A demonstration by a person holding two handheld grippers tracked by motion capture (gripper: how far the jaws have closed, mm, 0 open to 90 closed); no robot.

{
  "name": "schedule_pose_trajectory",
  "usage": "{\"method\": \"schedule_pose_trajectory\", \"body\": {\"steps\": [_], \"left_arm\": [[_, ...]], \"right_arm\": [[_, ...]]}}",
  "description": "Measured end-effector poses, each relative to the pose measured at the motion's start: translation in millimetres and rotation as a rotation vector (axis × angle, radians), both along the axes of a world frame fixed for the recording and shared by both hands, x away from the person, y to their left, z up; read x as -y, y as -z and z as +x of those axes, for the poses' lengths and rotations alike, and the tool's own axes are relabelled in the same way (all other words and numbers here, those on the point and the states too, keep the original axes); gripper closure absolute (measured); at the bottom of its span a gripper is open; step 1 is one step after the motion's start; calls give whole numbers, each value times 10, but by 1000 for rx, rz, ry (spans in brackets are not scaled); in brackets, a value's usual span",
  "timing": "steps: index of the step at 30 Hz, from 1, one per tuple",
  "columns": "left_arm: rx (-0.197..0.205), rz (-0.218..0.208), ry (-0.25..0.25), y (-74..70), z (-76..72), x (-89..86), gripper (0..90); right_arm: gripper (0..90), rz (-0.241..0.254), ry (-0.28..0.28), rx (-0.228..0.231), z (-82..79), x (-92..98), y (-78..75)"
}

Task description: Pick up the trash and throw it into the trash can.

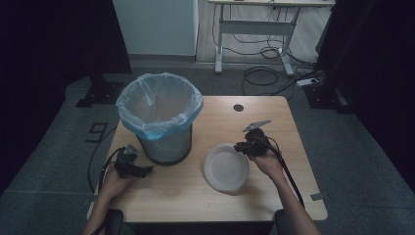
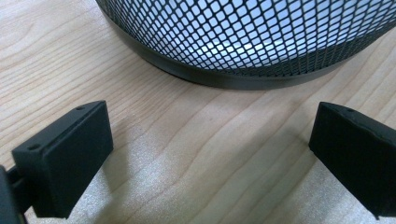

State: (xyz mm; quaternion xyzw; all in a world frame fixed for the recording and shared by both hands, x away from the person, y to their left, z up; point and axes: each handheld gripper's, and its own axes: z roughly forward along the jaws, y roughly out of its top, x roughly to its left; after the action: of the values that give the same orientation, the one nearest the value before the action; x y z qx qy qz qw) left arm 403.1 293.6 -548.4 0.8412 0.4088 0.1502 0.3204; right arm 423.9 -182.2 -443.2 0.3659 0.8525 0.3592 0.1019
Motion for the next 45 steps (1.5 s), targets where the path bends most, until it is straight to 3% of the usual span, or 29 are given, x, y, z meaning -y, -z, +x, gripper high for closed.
{"method": "schedule_pose_trajectory", "body": {"steps": [16, 30, 45], "left_arm": [[-1, 0, 0, -1, 0, 0, 0], [-1, 0, 0, -2, -1, 0, 0], [0, 0, 0, -1, -1, 0, 0]], "right_arm": [[829, 60, -46, -27, 40, -5, -352], [888, 67, -45, 12, 88, -43, -705], [886, 65, -31, 40, 207, -103, -1075]]}}
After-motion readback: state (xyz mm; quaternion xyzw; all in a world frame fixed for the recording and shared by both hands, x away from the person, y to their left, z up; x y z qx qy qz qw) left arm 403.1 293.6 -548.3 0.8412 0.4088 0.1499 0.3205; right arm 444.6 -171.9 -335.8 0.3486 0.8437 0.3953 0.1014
